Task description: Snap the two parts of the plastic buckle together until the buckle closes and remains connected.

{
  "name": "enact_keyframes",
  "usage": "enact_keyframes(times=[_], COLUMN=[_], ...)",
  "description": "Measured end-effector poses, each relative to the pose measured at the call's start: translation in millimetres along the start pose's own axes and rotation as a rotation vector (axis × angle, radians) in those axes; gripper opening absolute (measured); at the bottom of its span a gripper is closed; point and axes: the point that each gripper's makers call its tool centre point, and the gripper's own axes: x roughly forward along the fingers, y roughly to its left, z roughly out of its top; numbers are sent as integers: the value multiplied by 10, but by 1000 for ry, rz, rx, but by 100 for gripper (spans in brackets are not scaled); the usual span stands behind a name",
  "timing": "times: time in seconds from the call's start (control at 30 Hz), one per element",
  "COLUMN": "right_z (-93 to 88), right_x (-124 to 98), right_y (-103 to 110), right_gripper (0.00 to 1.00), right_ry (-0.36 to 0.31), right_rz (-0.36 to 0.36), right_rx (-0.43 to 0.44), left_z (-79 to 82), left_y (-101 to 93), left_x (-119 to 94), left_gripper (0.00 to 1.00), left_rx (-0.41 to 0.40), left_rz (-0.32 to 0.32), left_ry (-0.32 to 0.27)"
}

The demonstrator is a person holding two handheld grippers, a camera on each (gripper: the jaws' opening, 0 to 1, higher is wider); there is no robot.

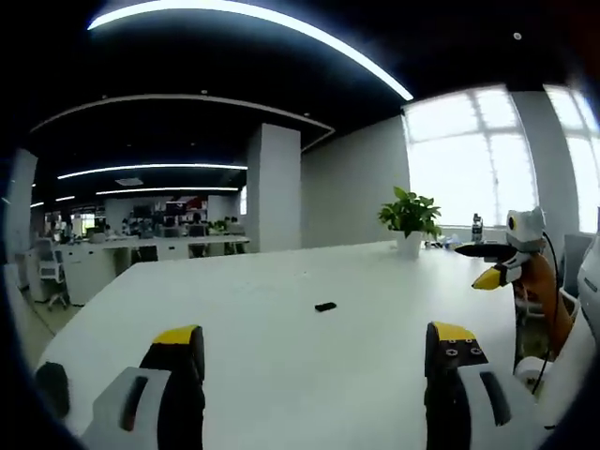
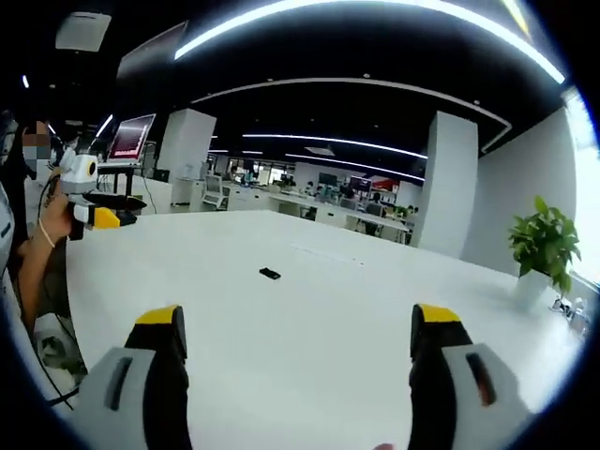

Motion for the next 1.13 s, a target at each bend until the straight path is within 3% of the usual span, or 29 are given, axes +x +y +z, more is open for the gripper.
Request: enact_keyframes(times=[0.3, 0.5, 1.13], right_z=[-347, -538, -596], right_x=[-294, -361, -393], right_y=[-160, -268, -335], right_gripper=[100, 100, 100], right_ry=[26, 72, 84], right_rz=[-103, -132, -150], right_rx=[61, 83, 119], left_z=[-221, -254, -254], left_y=[64, 39, 99], left_x=[-211, -294, -320], left_gripper=[99, 99, 99], left_rx=[-19, 17, -15], left_rz=[74, 96, 105], left_ry=[25, 46, 27])
